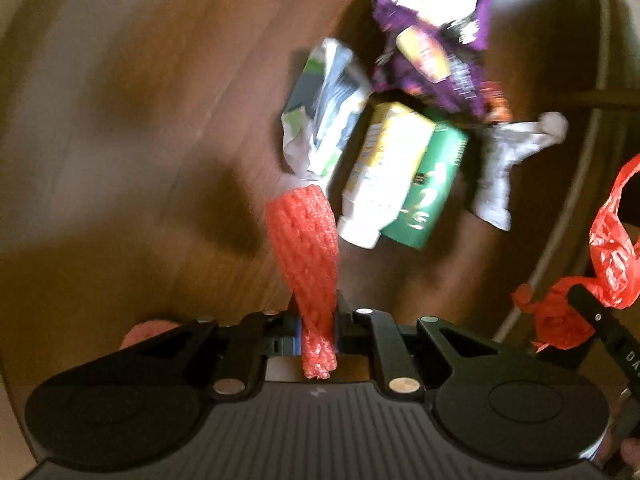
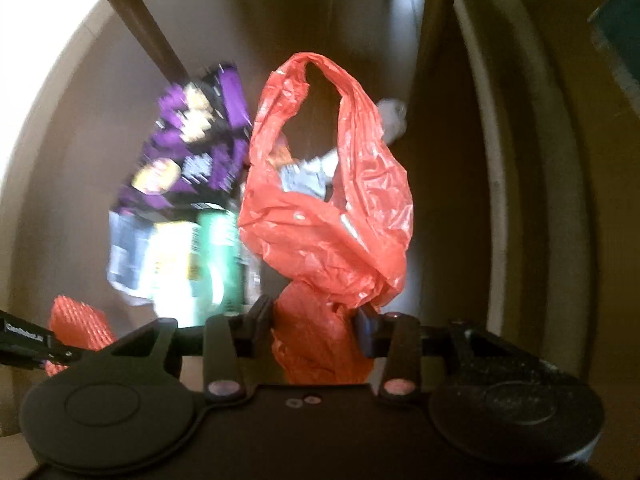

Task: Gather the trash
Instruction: 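Lift the red foam net with left tool while right tool lifts red plastic bag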

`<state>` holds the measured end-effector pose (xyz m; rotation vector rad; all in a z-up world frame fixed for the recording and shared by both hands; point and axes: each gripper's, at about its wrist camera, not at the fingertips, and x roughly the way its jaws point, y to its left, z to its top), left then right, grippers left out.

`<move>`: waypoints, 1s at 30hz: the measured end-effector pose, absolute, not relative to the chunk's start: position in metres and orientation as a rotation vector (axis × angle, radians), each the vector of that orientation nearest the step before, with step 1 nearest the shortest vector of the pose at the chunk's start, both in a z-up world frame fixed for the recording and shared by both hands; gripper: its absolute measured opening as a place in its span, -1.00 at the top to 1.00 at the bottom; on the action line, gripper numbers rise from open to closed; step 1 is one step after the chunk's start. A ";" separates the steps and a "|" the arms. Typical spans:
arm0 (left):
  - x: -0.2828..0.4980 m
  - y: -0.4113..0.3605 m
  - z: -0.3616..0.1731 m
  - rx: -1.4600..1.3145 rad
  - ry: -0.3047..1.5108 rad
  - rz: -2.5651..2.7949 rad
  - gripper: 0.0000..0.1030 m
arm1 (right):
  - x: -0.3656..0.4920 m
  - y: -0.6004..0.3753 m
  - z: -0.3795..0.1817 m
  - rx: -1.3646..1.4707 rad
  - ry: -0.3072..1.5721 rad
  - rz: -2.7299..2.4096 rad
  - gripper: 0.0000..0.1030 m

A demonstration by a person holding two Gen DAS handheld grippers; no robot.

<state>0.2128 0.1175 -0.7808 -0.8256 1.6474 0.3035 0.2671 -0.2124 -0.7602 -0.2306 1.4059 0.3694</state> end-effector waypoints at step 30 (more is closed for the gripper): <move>0.246 0.158 -0.246 -0.463 1.242 0.012 0.75 | 0.236 -0.114 -0.250 -0.109 1.072 0.517 0.18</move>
